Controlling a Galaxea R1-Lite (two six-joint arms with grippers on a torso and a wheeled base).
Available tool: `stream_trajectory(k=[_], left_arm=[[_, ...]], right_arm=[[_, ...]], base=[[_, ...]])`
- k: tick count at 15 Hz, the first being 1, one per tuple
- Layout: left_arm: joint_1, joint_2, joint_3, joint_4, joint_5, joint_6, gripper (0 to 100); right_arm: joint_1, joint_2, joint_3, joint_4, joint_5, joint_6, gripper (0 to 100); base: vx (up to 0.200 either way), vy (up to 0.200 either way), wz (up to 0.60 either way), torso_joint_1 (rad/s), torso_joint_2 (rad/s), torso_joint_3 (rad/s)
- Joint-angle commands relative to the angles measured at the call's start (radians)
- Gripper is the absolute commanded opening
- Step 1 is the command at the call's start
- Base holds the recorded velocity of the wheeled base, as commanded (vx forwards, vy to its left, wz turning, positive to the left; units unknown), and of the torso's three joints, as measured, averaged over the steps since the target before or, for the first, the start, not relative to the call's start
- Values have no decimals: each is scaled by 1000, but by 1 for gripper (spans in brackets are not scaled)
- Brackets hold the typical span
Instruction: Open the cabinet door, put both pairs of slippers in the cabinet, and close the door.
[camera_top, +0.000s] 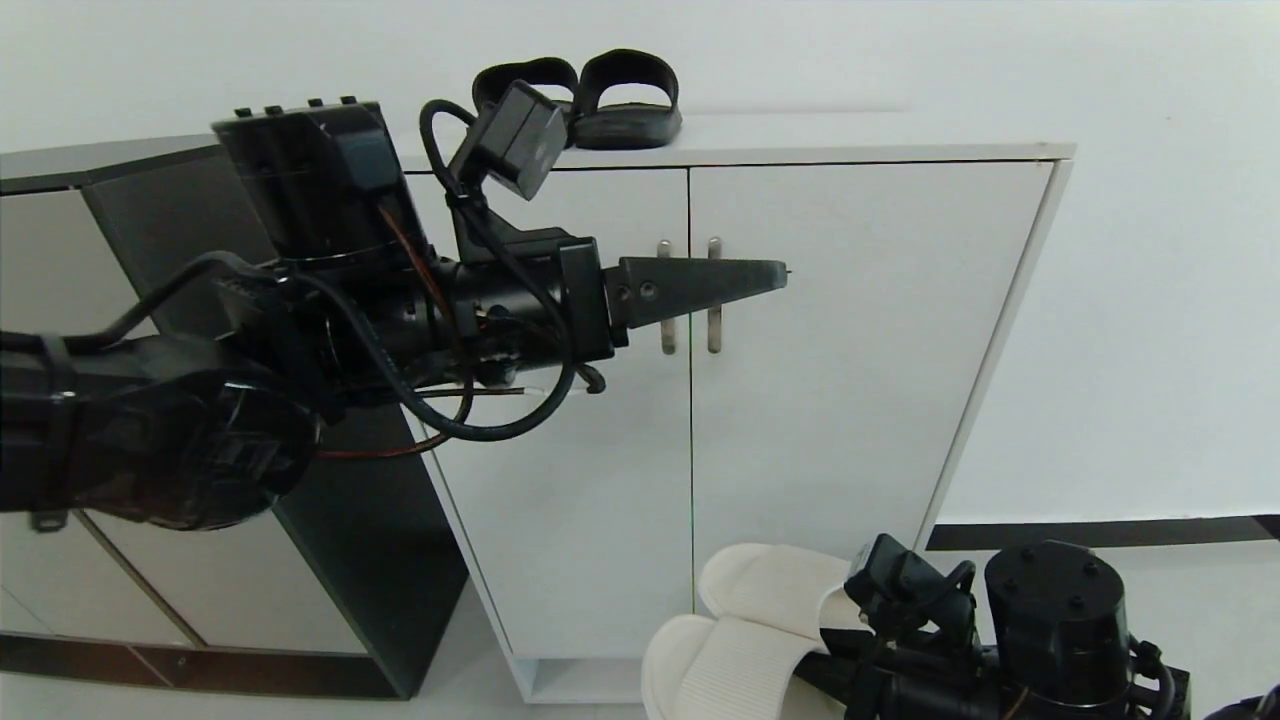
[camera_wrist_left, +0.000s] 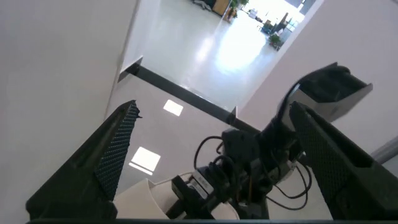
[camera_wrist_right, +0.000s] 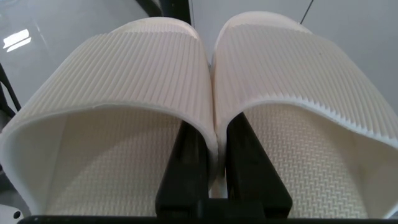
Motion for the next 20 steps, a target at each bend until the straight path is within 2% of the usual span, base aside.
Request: stream_trajectory(k=[1, 5, 6, 7, 9, 14, 17, 20], left_arm=[[8, 51, -31, -2, 1, 0, 100], [16, 68, -48, -2, 58, 12, 100], [16, 78, -56, 1, 79, 34, 100], [16, 101, -77, 10, 147, 72, 100], [16, 123, -123, 58, 189, 76, 100], [62, 160, -174, 92, 191, 76, 100], [64, 178, -185, 92, 193, 76, 100], [64, 218, -241, 101, 193, 76, 100]], right_arm=[[0, 2, 3, 0, 1, -1, 0], [0, 19, 1, 0, 0, -1, 0], [0, 19, 3, 1, 0, -1, 0], [-1, 22, 3, 0, 0, -1, 0], [0, 31, 1, 0, 0, -1, 0], [0, 45, 3, -19, 0, -1, 0], [0, 48, 3, -19, 0, -1, 0], [0, 48, 4, -19, 0, -1, 0]], base=[[0, 0, 0, 0, 0, 0], [0, 0, 0, 0, 0, 0], [0, 0, 0, 0, 0, 0], [0, 0, 0, 0, 0, 0], [0, 0, 0, 0, 0, 0], [0, 0, 0, 0, 0, 0], [0, 0, 0, 0, 0, 0], [0, 0, 0, 0, 0, 0]])
